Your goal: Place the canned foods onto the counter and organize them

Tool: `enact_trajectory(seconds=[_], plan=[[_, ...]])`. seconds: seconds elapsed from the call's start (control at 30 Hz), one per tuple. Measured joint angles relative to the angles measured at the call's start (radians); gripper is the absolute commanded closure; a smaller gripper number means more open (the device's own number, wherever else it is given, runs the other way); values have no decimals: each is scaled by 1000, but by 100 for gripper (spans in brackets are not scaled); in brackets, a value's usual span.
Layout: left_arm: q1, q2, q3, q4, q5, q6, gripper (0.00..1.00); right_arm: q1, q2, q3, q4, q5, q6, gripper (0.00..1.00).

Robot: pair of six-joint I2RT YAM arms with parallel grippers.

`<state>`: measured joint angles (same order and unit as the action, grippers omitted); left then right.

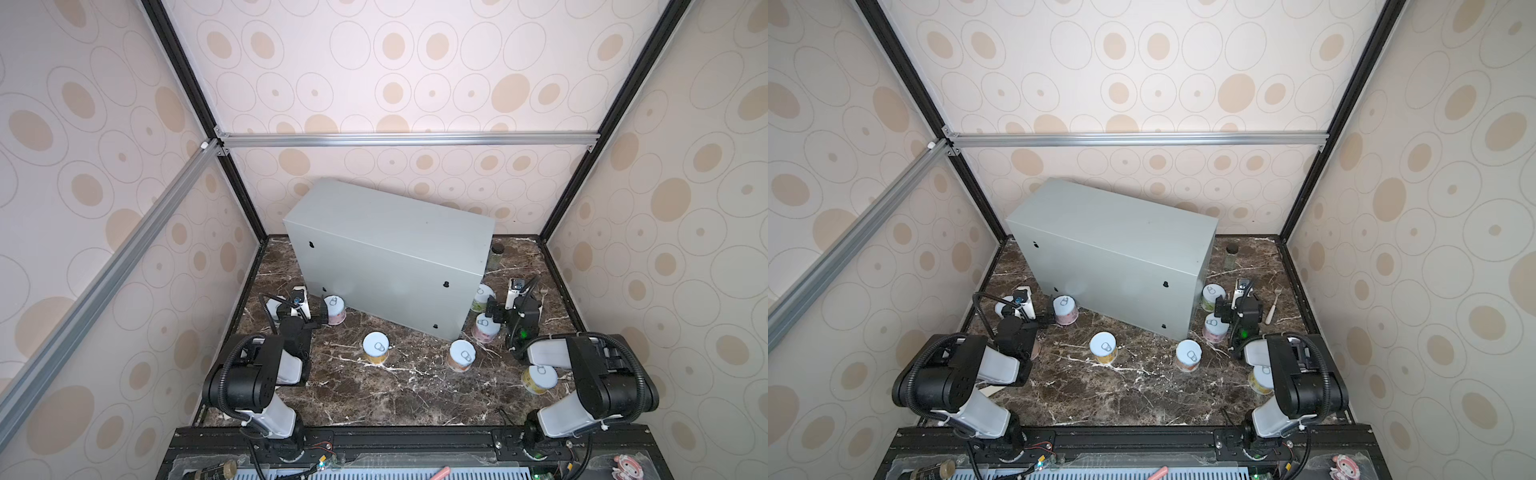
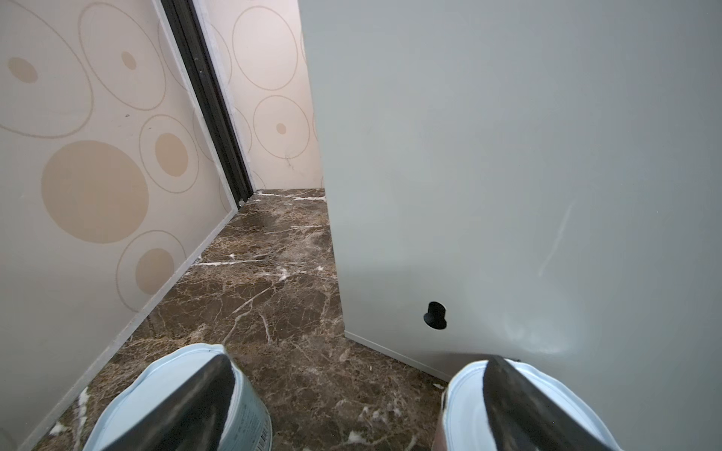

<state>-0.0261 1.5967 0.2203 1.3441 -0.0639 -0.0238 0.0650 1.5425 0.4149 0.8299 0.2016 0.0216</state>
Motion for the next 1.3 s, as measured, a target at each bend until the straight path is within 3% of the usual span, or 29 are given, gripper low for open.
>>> enact_trajectory(seconds=[1.3], plan=[[3, -6, -1, -2, -7, 0, 1, 0, -6, -10, 8, 18, 1, 0]])
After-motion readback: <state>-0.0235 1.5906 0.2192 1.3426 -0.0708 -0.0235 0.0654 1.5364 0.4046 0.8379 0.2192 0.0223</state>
